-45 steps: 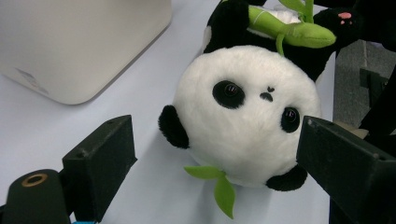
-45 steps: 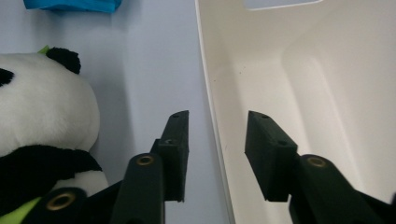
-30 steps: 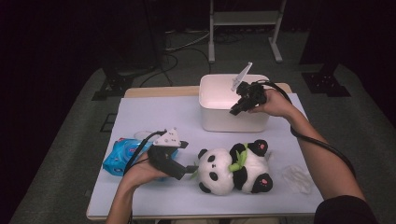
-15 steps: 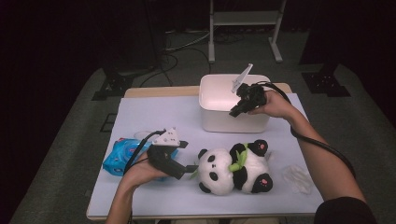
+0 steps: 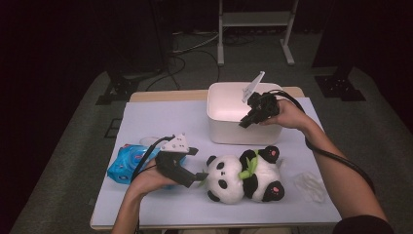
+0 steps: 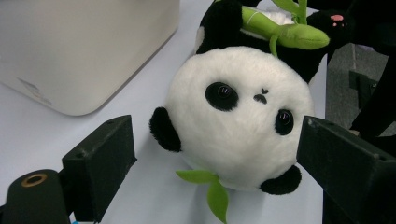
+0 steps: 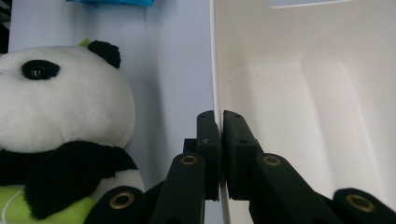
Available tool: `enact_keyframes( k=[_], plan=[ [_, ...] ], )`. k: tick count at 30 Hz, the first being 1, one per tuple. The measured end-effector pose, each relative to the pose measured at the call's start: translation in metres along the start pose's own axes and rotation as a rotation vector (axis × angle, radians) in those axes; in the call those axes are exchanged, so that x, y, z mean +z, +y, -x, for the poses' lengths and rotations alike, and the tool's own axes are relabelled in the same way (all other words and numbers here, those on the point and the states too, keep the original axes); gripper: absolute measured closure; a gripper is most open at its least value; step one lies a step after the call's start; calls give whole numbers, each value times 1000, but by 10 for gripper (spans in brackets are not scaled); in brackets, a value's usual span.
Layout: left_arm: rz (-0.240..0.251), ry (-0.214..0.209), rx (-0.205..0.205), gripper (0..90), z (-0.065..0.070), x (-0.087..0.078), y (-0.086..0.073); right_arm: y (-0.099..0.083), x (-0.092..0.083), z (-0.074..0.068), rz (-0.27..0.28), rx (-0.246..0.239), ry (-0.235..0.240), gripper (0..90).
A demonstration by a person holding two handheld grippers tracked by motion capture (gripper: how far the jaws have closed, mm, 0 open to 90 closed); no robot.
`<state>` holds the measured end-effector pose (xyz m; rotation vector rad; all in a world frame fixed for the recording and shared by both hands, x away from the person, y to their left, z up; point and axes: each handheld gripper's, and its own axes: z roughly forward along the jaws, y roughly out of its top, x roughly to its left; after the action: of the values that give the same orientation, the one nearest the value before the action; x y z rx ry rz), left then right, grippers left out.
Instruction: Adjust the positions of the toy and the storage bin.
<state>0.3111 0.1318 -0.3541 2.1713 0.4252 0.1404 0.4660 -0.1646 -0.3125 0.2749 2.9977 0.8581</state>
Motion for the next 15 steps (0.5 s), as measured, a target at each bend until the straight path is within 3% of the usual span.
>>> enact_keyframes(
  k=[15],
  plan=[
    [-20, 1, 9, 106, 2, 3, 0, -4, 0, -23, 9, -20, 16, 856]
  ],
)
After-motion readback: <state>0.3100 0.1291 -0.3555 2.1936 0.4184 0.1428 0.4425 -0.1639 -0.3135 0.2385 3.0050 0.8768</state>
